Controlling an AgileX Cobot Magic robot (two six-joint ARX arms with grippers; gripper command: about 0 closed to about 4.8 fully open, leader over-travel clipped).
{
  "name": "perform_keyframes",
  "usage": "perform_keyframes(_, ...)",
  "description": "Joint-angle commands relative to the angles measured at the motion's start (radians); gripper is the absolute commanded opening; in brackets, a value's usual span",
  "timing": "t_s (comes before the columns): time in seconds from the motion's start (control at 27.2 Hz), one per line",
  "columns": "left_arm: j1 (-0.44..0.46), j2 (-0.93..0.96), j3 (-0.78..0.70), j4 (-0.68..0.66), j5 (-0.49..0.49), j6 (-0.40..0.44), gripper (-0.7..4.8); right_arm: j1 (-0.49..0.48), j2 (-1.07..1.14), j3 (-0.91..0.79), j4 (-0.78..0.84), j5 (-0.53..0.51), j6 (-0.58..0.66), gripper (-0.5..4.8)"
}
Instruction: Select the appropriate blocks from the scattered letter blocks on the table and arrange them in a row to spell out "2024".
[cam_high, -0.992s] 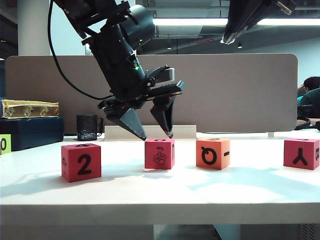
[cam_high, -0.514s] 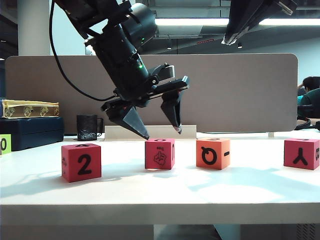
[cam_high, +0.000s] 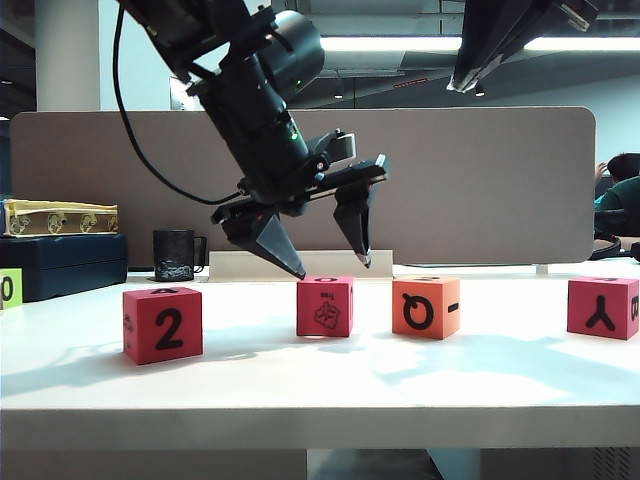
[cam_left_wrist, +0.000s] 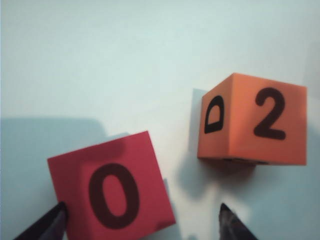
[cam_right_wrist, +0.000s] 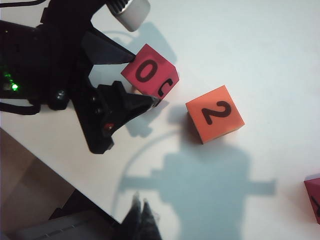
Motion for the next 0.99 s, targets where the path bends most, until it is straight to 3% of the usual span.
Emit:
perform_keyframes(0.04,-0.003,-0.005,0.03,-0.041,0.004,0.005,3.82,0.001,-0.005,0.005,0.009,-0.002,-0.004,-0.03)
perform_keyframes(0.15,-0.007,-0.01,0.039,-0.063,-0.008,0.005,3.82,0.001,-0.005,0.005,0.009,-0.003,-0.003,-0.03)
perform_keyframes(0.29,-0.006,-0.01,0.039,-0.112,-0.128,0.045,3.83,0.001,-0.005,0.005,0.004,-0.003,-0.003,-0.03)
perform_keyframes(0.33,-0.006,-0.01,0.039,-0.116,-0.153,0.05,4.16,0.001,-0.005,0.005,0.004,-0.003,-0.004,-0.03)
perform_keyframes(0.44,-0.006,-0.009,0.039,-0.106,-0.128,0.046,4.79,0.001,-0.005,0.005,0.005,-0.003,-0.004,-0.03)
perform_keyframes(0.59,-0.008,0.003,0.039,-0.068,-0.063,0.018,4.79,0.001,-0.005,0.005,0.009,-0.003,-0.004,-0.03)
perform_keyframes(0.99,-0.007,0.046,0.039,-0.03,-0.064,-0.003,4.79,0.001,-0.005,0.005,0.01,-0.003,-0.005,-0.03)
